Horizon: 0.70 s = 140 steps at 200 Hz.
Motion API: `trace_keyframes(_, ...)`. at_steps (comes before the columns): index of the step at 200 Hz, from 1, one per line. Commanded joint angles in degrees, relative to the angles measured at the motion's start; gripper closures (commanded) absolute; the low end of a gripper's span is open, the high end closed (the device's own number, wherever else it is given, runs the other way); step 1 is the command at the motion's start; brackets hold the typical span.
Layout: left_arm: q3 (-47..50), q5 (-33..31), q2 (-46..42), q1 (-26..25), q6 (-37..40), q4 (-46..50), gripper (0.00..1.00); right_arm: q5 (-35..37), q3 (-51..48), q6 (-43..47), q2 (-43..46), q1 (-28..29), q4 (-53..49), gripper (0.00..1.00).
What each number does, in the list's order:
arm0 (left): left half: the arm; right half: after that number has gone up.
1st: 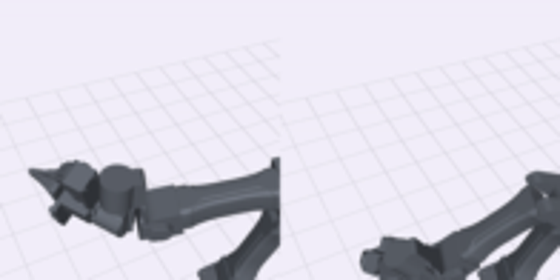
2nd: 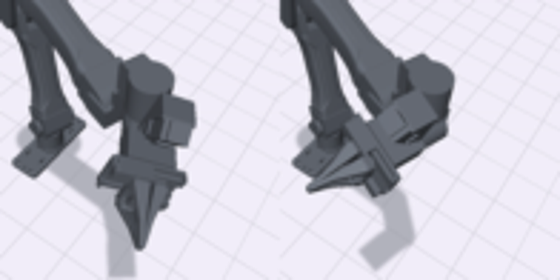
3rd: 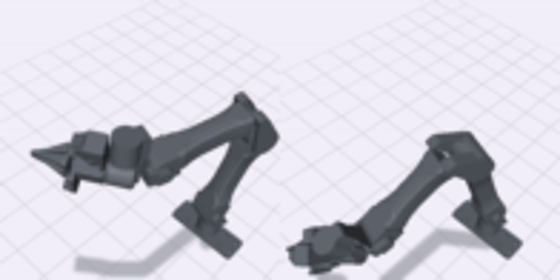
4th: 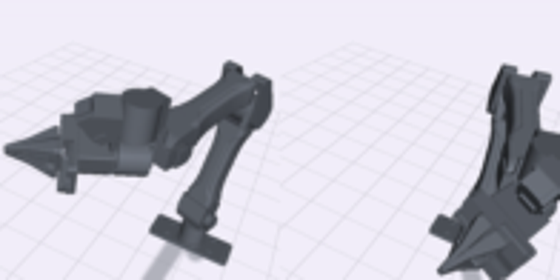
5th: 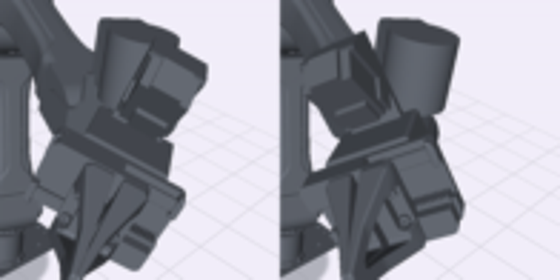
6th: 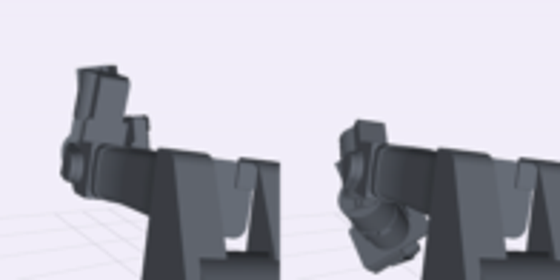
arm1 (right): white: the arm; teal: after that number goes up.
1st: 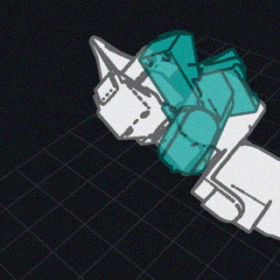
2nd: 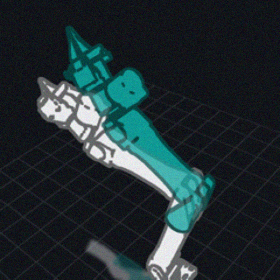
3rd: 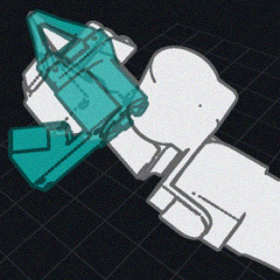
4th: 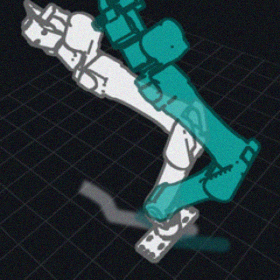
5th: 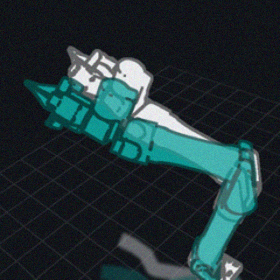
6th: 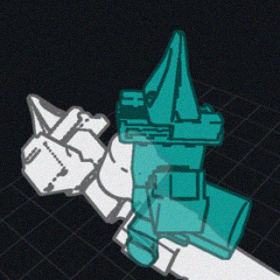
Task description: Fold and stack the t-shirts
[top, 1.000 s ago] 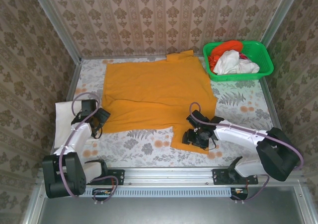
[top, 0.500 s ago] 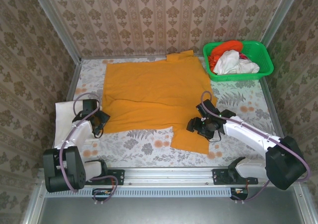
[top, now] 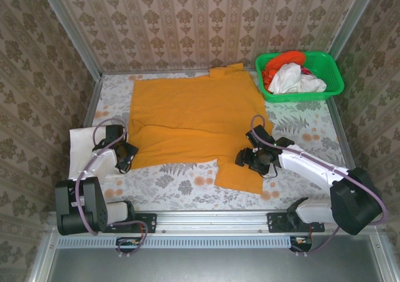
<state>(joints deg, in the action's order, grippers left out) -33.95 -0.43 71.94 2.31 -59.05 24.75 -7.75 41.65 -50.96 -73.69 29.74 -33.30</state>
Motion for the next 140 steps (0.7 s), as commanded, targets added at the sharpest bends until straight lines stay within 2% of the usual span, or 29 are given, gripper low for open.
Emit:
trace_keyframes(1,-1.3,-2.8,-2.8,-0.1,-1.1,5.4,0.37,0.9,-0.2,0.7,-0.7,-0.4,-0.1,0.34)
trace_keyframes(27,-3.2,-11.0,-7.9,-2.6,-0.2,11.0,0.33,0.7,-0.2,0.9,-1.4,-0.4,0.4,0.34)
trace_keyframes(36,-3.7,-12.0,-8.6,-3.9,-1.1,12.2,0.33,0.6,0.0,1.1,-1.7,-0.5,0.5,0.34)
trace_keyframes(61,-1.9,-8.2,-8.4,-5.0,-7.0,10.3,0.33,0.2,0.7,1.7,-2.7,-0.5,0.5,0.34)
trace_keyframes(81,-0.7,-7.6,-6.6,-5.4,-10.4,8.0,0.35,-0.2,0.8,2.1,-3.0,-0.4,0.7,0.34)
trace_keyframes(140,-2.2,-7.1,-0.4,-5.2,-9.8,4.4,0.41,-0.5,-1.1,1.2,-3.4,-0.5,2.4,0.33)
